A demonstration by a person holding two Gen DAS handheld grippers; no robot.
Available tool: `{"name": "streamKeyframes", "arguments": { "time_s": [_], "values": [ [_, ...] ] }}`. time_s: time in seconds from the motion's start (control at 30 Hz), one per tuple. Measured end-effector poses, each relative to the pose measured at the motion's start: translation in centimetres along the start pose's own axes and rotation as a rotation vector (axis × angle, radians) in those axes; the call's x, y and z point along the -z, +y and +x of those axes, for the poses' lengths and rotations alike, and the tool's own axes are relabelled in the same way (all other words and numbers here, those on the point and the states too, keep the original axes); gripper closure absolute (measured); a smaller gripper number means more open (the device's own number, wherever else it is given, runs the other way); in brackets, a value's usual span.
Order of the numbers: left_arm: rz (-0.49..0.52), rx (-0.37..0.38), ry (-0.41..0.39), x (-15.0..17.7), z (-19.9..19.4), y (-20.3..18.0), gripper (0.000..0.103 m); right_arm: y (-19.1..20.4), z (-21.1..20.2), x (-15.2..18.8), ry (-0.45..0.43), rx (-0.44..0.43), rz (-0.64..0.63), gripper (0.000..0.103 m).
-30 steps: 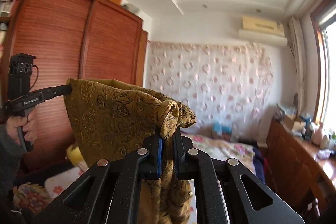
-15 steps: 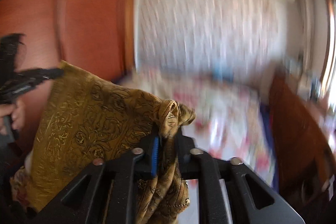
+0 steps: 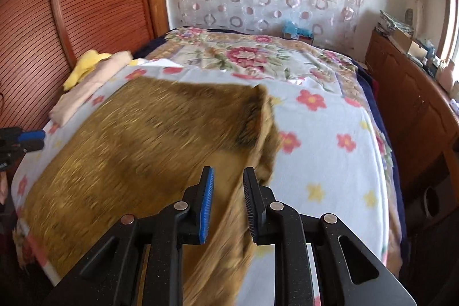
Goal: Fold small clothes
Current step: 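Lay the lifted shirt flat on the sheet with both tools and release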
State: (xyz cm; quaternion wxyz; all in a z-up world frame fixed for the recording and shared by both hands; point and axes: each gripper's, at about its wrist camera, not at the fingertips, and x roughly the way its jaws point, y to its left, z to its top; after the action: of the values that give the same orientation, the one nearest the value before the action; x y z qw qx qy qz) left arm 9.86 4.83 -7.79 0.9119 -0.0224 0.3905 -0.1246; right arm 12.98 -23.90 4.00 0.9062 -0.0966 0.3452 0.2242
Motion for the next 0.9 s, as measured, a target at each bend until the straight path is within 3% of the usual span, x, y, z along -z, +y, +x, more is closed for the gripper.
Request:
{"name": "streamKeyframes", "arguments": {
  "time_s": [0.1, 0.2, 0.4, 0.57, 0.9],
  "values": [
    [0.015, 0.022, 0.007, 1.9, -0.6, -1.8, 0.078, 1.0, 0.1, 2.8, -0.007, -0.046, 0.002, 0.081],
    [0.021, 0.007, 0.027, 3.0, -0.3, -2.5, 0.078, 1.1, -0.2, 5.3, 0.006, -0.035, -0.005, 0.075],
    [0.029, -0.041, 0.051, 4.8, 0.0, -2.4, 0.078, 0.8, -0.7, 8.9, 0.054, 0.061, -0.028, 0.065],
    [0.007, -0.061, 0.055, 6.0, -0.2, -2.1, 0.078, -0.4, -2.3, 9.9, 0.016, 0.050, 0.031, 0.060],
    [0.009, -0.074, 0.052, 6.2, -0.5, -2.2, 0.078, -0.8, -0.2, 11.2, 0.021, 0.056, 0.077, 0.045]
  ]
}}
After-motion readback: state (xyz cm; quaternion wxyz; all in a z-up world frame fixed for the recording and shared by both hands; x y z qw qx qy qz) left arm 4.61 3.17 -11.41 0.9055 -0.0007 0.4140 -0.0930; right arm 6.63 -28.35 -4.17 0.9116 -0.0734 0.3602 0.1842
